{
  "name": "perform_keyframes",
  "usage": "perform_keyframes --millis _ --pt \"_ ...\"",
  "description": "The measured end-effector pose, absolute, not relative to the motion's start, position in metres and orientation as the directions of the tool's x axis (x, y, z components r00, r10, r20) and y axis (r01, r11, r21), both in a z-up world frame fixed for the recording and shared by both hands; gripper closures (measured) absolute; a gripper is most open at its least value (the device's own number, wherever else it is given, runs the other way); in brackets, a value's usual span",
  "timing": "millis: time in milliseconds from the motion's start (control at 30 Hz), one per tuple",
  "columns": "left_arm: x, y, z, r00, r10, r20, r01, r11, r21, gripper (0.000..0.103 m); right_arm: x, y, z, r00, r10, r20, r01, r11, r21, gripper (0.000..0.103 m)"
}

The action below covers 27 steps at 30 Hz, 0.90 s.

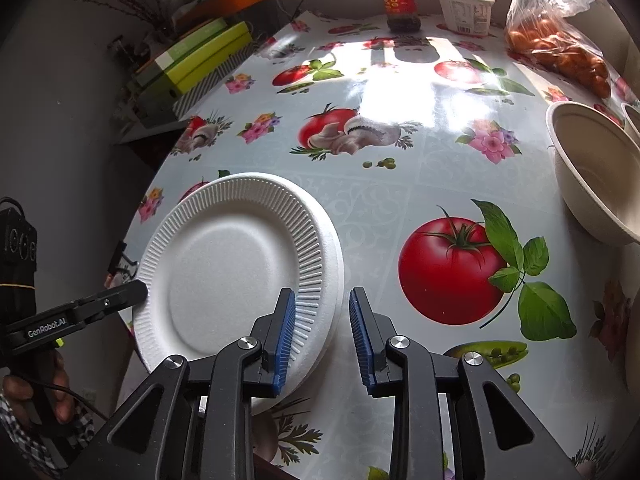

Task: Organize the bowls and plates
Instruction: 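Lift the plate with the left gripper and carry it toward the stack, then lower the white plate onto the plate stack with the left gripper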

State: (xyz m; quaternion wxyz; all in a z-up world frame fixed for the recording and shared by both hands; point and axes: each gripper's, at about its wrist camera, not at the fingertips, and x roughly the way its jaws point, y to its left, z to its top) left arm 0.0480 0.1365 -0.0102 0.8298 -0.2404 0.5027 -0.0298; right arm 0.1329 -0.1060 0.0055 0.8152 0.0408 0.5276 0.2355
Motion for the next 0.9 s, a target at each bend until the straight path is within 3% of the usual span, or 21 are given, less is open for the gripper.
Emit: perform_keyframes --millis 367,500,900 --pt "0.045 0.139 -0.007 0.533 -0.306 -0.789 -0.170 0.875 -0.454 0.076 0.131 -0.109 0.004 0.334 0.441 -0.833 -0.330 0.883 0.335 0.064" --pt "0.045 0.138 -0.006 0.552 -0.267 -0.790 -0.163 0.894 -0.416 0.067 0.130 -0.111 0.003 0.344 0.445 -0.827 -0.328 0.882 0.338 0.062" --pt "0.045 0.136 -0.012 0.552 -0.205 -0.808 -0.164 0.924 -0.346 0.066 0.122 -0.111 -0.001 0.339 0.466 -0.817 -0.335 0.872 0.358 0.061"
